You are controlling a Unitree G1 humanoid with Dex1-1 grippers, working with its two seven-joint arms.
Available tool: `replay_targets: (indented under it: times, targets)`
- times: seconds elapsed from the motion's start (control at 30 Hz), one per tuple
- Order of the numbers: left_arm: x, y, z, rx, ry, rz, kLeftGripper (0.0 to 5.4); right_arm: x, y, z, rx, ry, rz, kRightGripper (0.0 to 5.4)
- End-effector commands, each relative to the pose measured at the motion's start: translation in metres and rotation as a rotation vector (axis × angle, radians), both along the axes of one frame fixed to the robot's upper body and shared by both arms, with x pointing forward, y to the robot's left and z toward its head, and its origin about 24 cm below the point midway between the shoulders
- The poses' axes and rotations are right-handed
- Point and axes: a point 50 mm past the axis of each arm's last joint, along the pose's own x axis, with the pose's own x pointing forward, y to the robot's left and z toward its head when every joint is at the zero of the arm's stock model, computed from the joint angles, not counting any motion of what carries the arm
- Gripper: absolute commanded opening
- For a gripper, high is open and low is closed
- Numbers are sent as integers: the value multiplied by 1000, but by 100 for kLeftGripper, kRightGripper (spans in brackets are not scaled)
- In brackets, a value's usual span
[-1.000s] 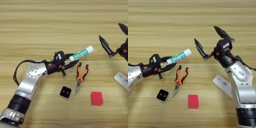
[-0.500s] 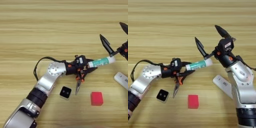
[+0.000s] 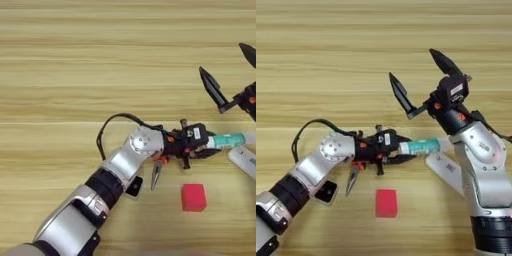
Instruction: Move the objects on the table
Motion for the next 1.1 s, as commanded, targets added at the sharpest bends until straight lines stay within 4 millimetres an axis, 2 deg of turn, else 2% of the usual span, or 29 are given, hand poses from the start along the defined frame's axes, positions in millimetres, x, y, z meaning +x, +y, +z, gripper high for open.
replay_targets:
  times: [0.03, 0.63, 0.83, 0.87, 1.1]
  targets:
    - [7, -9, 3, 35, -36, 29, 160, -1, 3, 2, 7, -14, 3, 540]
    - [15, -5, -17, 139, -54, 172, 160, -3, 3, 2, 17, -15, -3, 540]
    - [8, -7, -19, 140, -55, 116, 160, -3, 5, 2, 19, -14, -2, 540]
    - [7, -7, -18, 135, -56, 104, 196, -3, 5, 2, 19, -13, -2, 540]
    - [6, -7, -15, 122, -60, 82, 262, -2, 5, 1, 21, -13, -3, 540]
